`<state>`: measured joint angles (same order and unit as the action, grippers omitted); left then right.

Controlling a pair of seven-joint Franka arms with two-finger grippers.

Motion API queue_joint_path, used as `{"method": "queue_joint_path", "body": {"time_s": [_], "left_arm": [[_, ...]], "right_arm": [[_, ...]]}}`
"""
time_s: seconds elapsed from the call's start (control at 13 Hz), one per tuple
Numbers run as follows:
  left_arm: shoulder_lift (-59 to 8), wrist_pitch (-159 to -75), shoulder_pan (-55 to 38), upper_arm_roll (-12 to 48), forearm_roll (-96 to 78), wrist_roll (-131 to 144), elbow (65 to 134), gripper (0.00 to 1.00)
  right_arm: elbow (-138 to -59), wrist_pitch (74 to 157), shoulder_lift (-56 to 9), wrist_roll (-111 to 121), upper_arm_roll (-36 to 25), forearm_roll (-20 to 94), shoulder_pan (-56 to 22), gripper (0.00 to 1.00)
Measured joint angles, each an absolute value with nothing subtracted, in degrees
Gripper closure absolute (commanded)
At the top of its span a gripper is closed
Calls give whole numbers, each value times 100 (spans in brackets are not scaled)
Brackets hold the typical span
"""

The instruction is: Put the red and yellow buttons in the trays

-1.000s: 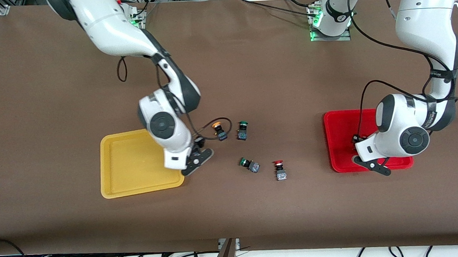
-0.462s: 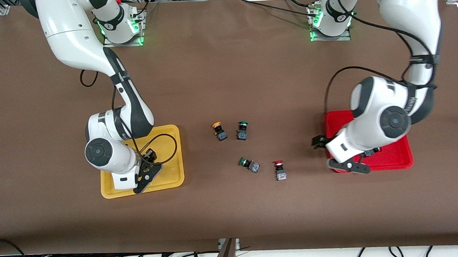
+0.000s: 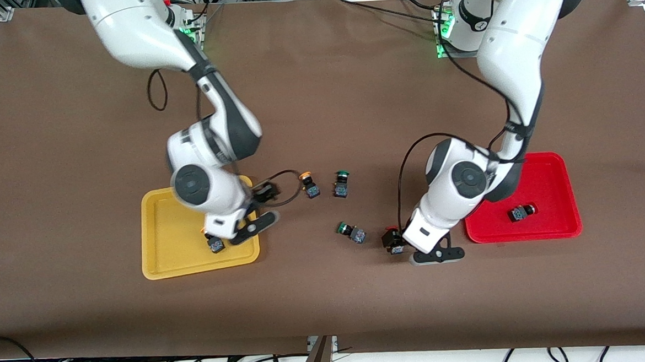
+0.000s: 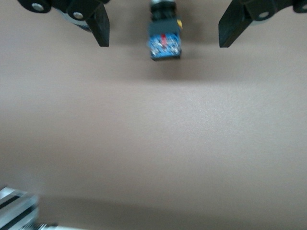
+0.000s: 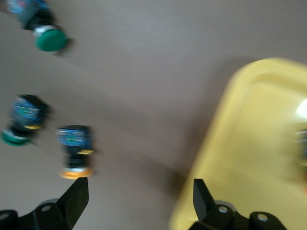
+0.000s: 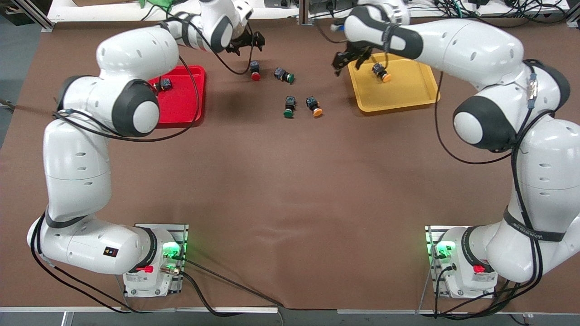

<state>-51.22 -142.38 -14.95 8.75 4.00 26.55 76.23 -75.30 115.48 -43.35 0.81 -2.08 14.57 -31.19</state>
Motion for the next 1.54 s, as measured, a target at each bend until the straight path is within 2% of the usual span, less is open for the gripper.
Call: {"method": "queue_joint_path", "body": {"time_s": [0.23,0.38,0.46,0.54,0.62,0.69,0.77,0.85,1.0,1.23,1.38,1.46,1.54], "left_arm": [[-5324,-14289,-1603,771,664,2665,7615,0],[-5332,-14272,-1716,747,707,2659,7658,43],[-5358,-14268,-1788,742,773,2660,7687,55],[-5412,-14268,-1843,736,816,2664,7704,57],[-5471,-14268,-1877,734,825,2664,7711,76],[-5496,-14292,-1888,720,849,2664,7707,90],[-5486,-14287,-1888,719,849,2664,7692,96],[-5465,-14247,-1880,707,850,2664,7684,100],[-5353,-13723,-1779,648,850,2666,7612,100],[-4623,-11791,-1412,605,878,2131,7432,100],[-4119,-10565,-1008,580,892,813,7464,98],[-4010,-10260,-765,572,892,129,7519,98],[-3988,-10119,-519,562,893,-445,7614,90]], "right_arm": [[-8070,12640,-4450,-898,-190,1578,-3755,4],[-8502,13356,-4544,-1242,-189,1583,-4052,6],[-8653,13603,-4590,-1381,-191,1583,-4169,16],[-8757,13784,-4619,-1455,-192,1583,-4256,37],[-8822,13891,-4635,-1490,-199,1583,-4304,62],[-8862,13941,-4643,-1493,-206,1583,-4317,91],[-8872,13953,-4646,-1490,-227,1583,-4315,100],[-8872,13954,-4642,-1479,-263,1582,-4310,100],[-8857,13718,-4552,-1379,-451,1577,-4312,100],[-8741,12514,-4013,-450,-1133,1576,-4298,100],[-8735,11815,-3631,486,-1692,1578,-4268,100],[-8754,11677,-3552,870,-1899,1578,-4249,70],[-8798,11653,-3537,1174,-2046,1579,-4226,12]]}}
